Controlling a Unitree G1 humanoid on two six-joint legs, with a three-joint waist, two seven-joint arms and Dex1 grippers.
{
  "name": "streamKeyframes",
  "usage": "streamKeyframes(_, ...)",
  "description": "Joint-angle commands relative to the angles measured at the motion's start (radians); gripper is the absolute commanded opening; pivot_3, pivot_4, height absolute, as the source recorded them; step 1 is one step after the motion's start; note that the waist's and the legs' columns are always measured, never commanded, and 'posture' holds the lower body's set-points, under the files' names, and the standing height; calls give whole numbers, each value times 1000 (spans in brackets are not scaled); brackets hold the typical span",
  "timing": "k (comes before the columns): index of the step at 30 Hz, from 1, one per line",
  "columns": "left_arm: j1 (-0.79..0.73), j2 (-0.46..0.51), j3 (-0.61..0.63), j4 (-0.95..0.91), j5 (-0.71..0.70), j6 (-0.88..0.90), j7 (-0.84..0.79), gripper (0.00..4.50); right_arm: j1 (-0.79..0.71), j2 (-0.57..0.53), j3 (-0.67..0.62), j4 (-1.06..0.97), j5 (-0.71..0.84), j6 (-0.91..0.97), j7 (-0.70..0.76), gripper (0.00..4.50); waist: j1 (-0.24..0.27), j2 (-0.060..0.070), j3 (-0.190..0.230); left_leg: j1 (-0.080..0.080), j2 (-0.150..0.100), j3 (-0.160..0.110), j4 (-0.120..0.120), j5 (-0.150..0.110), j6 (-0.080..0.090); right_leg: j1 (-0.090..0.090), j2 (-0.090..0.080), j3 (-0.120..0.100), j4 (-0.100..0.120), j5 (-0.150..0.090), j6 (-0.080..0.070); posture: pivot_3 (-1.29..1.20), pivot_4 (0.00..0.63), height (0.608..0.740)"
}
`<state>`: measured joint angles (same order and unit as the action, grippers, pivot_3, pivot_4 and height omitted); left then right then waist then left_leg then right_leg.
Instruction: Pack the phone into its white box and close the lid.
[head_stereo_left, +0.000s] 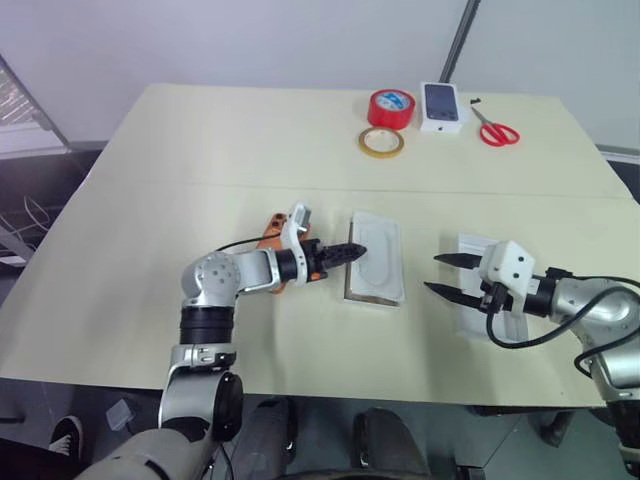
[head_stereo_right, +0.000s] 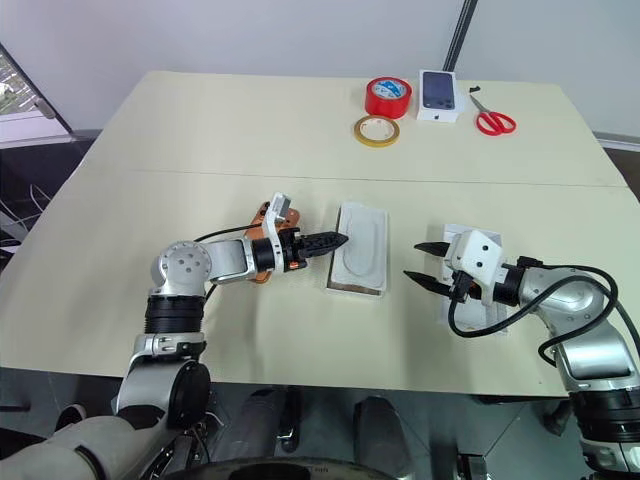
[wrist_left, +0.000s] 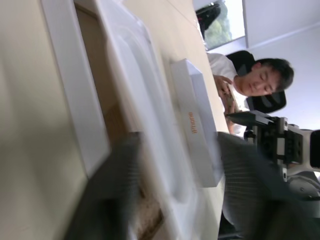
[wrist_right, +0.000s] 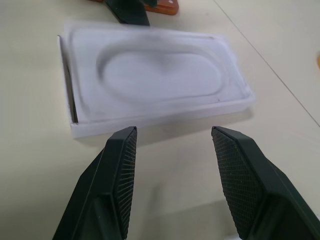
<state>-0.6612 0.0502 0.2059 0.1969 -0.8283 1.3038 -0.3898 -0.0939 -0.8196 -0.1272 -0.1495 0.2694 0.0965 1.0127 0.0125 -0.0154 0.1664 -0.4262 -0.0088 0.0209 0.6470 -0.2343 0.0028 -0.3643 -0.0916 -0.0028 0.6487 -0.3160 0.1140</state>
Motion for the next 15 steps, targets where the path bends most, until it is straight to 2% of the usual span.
streamKeyframes(1,-5,23,-44,-76,27,-36,-4,3377,-40,13,-12,-2,17,-6,-15,2498,-2,0,0,0,0,0,0,0,0,0,0,0,0,0,0,0,150,728)
streamKeyframes(6,-29,68,18,-126,-23,-37,-24,3377,-146,109,41,-26,46,36,-57,2498,-6,-1,0,0,1,0,0,1,-2,0,1,0,0,0,0,0,150,728)
streamKeyframes(9,-13,137,22,-201,-11,-87,-53,3436,-202,179,121,12,-15,37,-95,1576,-5,0,1,0,1,0,-1,2,-4,-1,1,0,1,0,0,0,150,728)
streamKeyframes(12,17,181,3,-249,20,-152,-77,3436,-234,194,191,67,-112,1,-127,44,1,0,1,0,1,0,-1,3,-5,-2,1,0,1,0,0,0,150,728)
streamKeyframes(15,100,289,-92,-342,133,-304,-149,3436,-281,203,302,158,-268,-74,-171,44,-3,0,1,0,0,1,0,3,-5,-1,0,0,0,0,0,0,150,728)
